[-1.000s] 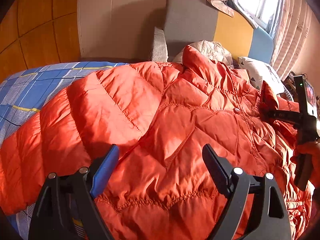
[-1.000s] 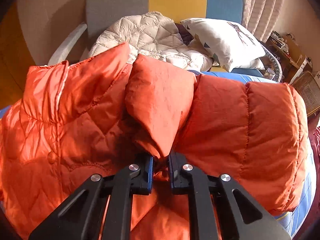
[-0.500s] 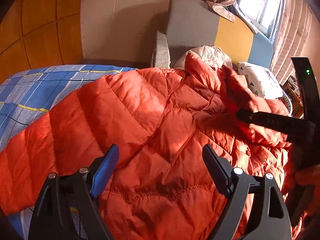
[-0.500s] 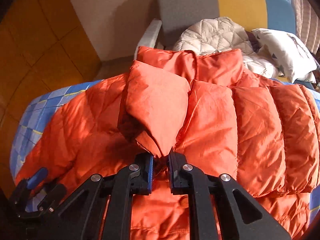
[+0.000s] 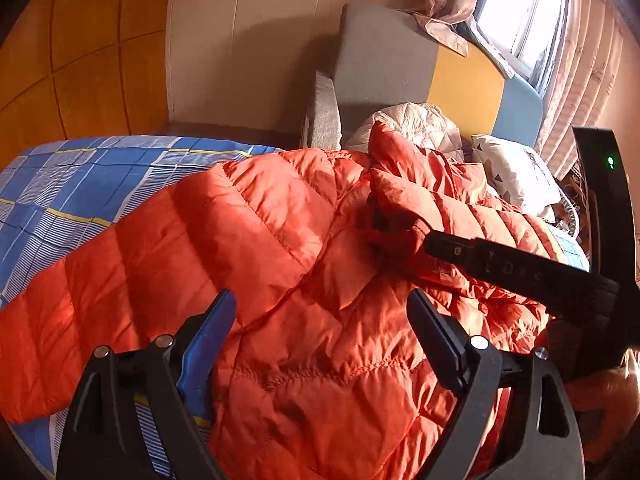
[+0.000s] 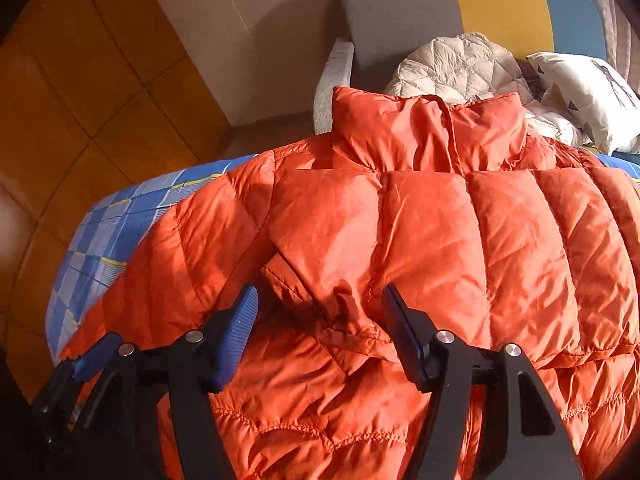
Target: Fold large clothes
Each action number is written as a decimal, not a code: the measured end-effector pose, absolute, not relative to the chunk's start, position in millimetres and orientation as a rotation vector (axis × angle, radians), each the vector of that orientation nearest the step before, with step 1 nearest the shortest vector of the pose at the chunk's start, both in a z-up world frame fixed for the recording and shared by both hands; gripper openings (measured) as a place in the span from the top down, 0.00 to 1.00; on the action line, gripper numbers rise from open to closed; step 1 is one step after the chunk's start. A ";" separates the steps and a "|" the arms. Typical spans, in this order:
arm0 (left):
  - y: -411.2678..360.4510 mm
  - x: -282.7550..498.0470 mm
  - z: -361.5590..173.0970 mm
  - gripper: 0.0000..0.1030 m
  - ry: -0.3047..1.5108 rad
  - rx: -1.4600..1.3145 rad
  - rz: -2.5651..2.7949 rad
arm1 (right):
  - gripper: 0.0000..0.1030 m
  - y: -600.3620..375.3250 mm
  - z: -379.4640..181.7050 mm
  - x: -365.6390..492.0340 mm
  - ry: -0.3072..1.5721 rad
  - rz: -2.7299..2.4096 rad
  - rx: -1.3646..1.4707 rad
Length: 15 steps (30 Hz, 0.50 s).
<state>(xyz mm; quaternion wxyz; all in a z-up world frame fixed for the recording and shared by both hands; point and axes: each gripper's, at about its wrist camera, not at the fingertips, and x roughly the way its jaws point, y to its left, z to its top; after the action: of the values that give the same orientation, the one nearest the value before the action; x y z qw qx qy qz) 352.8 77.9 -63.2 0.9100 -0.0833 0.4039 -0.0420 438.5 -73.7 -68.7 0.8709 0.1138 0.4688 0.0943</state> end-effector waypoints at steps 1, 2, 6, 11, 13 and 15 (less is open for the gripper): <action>75.3 353.7 -62.9 0.16 0.832 -0.166 -0.086 | 0.38 -78.6 -67.8 435.8 0.973 0.189 0.241; 72.9 355.1 -62.8 0.16 0.834 -0.172 -0.092 | 0.38 -83.3 -67.9 433.7 0.970 0.185 0.247; 59.8 361.9 -60.7 0.16 0.837 -0.190 -0.120 | 0.38 -110.4 -67.3 421.6 0.959 0.137 0.256; 34.8 378.0 -57.6 0.16 0.840 -0.185 -0.161 | 0.38 -154.5 -68.6 406.9 0.947 0.024 0.260; 23.1 387.3 -58.1 0.16 0.842 -0.166 -0.169 | 0.38 -172.6 -69.4 401.8 0.939 -0.023 0.265; 15.7 396.8 -60.0 0.17 0.852 -0.167 -0.178 | 0.38 -189.4 -71.5 398.3 0.938 -0.054 0.287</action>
<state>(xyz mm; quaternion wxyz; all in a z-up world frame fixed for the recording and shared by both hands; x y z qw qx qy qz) 396.8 15.7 -60.0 0.9035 -0.0807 0.4120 -0.0860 398.2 -189.4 -71.5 0.8817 0.1376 0.4506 -0.0257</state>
